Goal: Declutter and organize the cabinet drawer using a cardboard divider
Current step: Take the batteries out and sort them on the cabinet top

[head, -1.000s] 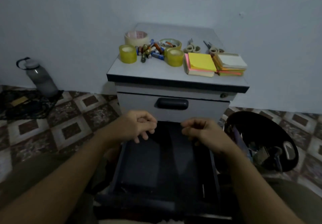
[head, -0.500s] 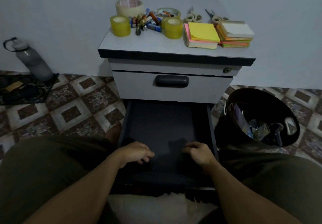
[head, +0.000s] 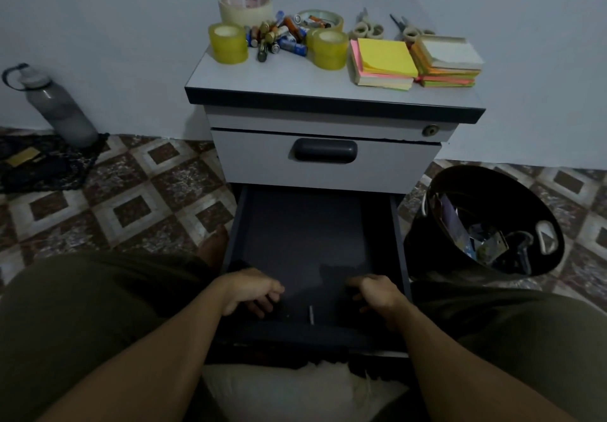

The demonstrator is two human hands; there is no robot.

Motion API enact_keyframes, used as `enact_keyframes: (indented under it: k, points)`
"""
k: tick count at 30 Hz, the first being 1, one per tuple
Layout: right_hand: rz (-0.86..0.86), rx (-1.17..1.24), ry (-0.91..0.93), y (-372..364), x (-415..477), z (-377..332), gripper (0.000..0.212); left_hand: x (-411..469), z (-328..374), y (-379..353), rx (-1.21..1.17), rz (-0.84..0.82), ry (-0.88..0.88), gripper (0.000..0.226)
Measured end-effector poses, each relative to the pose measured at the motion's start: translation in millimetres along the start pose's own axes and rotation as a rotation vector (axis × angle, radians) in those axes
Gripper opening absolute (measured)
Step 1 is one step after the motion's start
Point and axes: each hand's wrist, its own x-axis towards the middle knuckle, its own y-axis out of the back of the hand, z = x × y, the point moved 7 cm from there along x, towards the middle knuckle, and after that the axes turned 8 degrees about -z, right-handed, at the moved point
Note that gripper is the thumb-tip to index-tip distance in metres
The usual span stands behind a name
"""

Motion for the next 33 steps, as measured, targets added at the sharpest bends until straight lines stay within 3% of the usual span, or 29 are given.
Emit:
enact_keyframes:
  k: [6, 15, 33]
  points:
    - [-0.065, -0.061, -0.041, -6.4, 1.5, 0.6, 0.043, 5.5, 1.0, -3.3, -0.044, 0.021, -0.017, 0.028]
    - [-0.12, -0.015, -0.064, -16.3, -1.7, -3.3, 0.054, 8.9, 2.2, -17.2, -0.391, -0.01, -0.015, 0.032]
    - [-0.217, 0.272, -0.104, -52.4, 1.0, -11.4, 0.056, 27.4, 17.9, -48.7, -0.69, -0.164, -0.027, 0.035]
